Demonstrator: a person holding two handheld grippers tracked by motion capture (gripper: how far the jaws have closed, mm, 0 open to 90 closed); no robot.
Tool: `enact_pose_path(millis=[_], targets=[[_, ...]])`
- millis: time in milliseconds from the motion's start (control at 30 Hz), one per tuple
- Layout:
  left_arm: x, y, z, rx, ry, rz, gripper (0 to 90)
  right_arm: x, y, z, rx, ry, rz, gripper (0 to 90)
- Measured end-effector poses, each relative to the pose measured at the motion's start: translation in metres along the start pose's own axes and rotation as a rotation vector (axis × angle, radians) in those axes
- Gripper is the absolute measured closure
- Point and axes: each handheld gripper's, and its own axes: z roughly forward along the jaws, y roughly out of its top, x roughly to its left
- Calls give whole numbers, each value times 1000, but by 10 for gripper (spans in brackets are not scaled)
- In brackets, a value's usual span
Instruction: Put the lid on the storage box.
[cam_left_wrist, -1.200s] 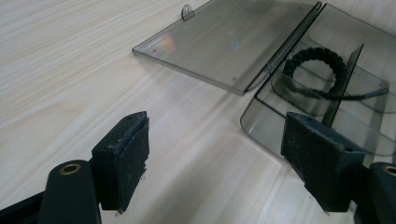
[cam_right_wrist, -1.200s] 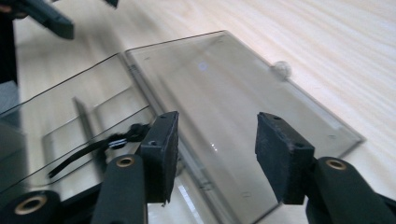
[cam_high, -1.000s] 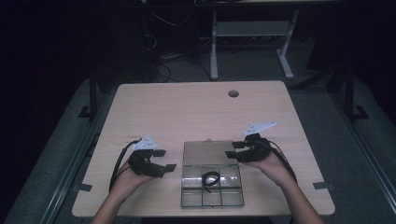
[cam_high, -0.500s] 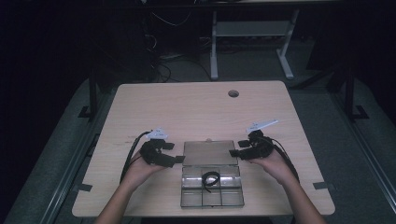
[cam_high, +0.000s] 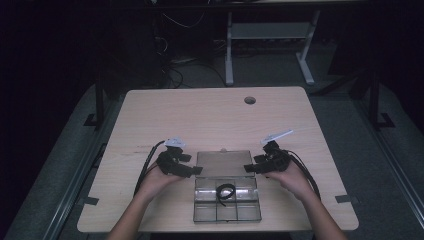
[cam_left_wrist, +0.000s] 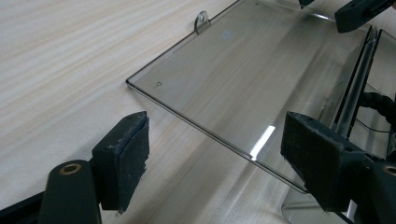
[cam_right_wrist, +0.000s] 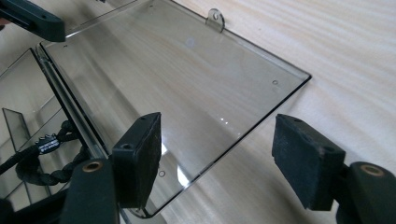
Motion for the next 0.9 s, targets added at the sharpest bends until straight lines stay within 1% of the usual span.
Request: enact_pose_path(millis=[67, 167, 267, 400, 500, 567, 667, 800, 900], targets=[[1, -1, 1, 0, -14, -11, 238, -1, -1, 1, 4, 22, 11, 324], [2, -1, 1, 3, -29, -23, 238, -2, -1, 1, 6, 39, 29, 325], [4, -1, 2, 11, -58, -38, 238, -3, -1, 4, 10, 69, 47, 312], [4, -1, 6, 13, -93, -62, 237, -6, -2, 6, 19, 89, 68, 287], [4, 0, 9, 23, -112, -62, 237, -8, -2, 8, 25, 111, 74, 268], [3, 1, 11, 24, -104, -57, 232, -7, -2, 9, 27, 115, 74, 257], [3, 2, 13, 15, -96, -66, 232, -8, -2, 10, 28, 120, 80, 250], [2, 3, 14, 15, -91, -72, 236, -11, -3, 15, 26, 160, 115, 246], [2, 3, 14, 18, -88, -76, 237, -10, -3, 15, 27, 158, 116, 245]])
